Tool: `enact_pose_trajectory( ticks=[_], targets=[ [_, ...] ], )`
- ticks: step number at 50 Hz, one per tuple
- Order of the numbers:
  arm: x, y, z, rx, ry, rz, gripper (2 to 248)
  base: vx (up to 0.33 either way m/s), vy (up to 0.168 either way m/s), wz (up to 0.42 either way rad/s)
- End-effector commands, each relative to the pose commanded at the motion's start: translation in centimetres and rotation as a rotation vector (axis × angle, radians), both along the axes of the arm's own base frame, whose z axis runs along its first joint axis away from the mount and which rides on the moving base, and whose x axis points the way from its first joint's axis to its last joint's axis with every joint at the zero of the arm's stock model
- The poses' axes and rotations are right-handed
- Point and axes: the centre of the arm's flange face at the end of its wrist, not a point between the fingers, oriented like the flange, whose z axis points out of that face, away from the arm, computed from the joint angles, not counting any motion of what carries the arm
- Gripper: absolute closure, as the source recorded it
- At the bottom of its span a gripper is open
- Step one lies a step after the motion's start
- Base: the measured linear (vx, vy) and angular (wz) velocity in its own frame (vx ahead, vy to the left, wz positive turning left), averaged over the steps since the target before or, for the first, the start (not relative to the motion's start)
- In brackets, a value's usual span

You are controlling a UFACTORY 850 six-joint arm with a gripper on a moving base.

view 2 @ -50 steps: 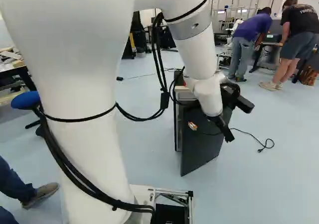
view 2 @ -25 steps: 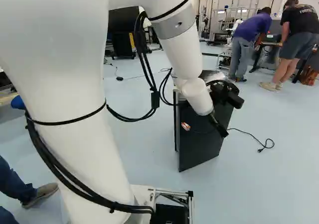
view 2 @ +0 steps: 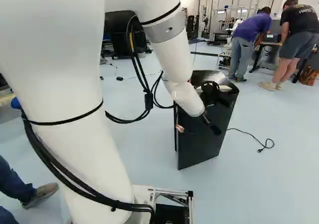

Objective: Grab a drink from the fridge

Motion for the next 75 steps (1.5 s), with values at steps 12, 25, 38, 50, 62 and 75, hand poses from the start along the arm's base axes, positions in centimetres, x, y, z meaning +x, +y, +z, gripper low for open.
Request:
enact_pose_trajectory(
  ticks=[12,25,38,50,62,75],
  targets=[
    [0.0,1.7,0.4,-0.058,-0.043,0.028,3,0.0,0.0,0.0],
    [-0.2,3.7,0.7,-0.093,-0.071,0.063,3,0.0,0.0,0.0],
    [0.0,5.8,0.7,-0.093,-0.075,0.112,3,0.0,0.0,0.0],
    [1.2,7.4,0.7,-0.091,-0.077,0.164,3,0.0,0.0,0.0],
    [3.1,8.4,0.8,-0.091,-0.081,0.208,3,0.0,0.0,0.0],
    [5.5,9.1,0.7,-0.091,-0.086,0.248,3,0.0,0.0,0.0]
  ],
)
